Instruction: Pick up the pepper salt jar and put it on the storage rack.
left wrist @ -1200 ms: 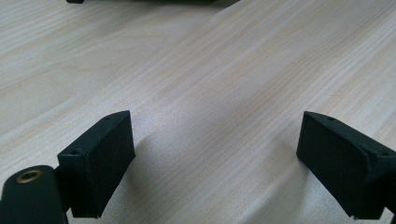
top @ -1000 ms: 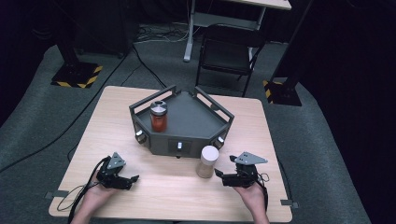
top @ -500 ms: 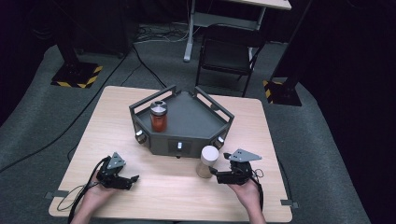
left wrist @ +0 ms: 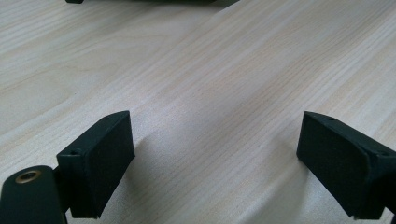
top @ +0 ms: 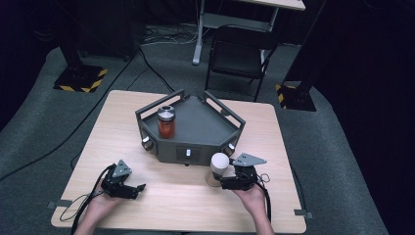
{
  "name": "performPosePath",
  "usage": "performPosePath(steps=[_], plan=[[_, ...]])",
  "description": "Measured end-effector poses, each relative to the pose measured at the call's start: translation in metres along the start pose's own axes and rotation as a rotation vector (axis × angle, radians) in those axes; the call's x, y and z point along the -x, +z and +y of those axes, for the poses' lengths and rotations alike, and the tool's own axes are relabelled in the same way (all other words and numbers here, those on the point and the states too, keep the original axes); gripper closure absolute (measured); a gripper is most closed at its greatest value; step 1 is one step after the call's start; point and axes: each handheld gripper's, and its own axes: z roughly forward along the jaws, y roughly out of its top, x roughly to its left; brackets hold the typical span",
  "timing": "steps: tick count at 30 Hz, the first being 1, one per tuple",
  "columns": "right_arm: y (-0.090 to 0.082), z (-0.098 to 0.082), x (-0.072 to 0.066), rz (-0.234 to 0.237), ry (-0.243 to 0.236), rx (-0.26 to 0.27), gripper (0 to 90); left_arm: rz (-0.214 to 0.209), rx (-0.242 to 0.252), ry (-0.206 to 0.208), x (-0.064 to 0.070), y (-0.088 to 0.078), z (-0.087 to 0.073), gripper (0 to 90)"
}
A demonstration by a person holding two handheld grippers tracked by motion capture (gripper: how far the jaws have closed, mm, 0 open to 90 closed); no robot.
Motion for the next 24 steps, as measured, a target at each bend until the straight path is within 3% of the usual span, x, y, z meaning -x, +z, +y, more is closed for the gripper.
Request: performPosePath(steps=[16,24], plan=[[0.014,0.002,-0.003,-0.001,-0.015,0.003,33.3,0.000,0.000,0.000,0.000,0.000,0.000,10.4],[0.014,0.001,-0.004,-0.007,-0.031,0.006,34.3,0.000,0.000,0.000,0.000,0.000,0.000,10.4]])
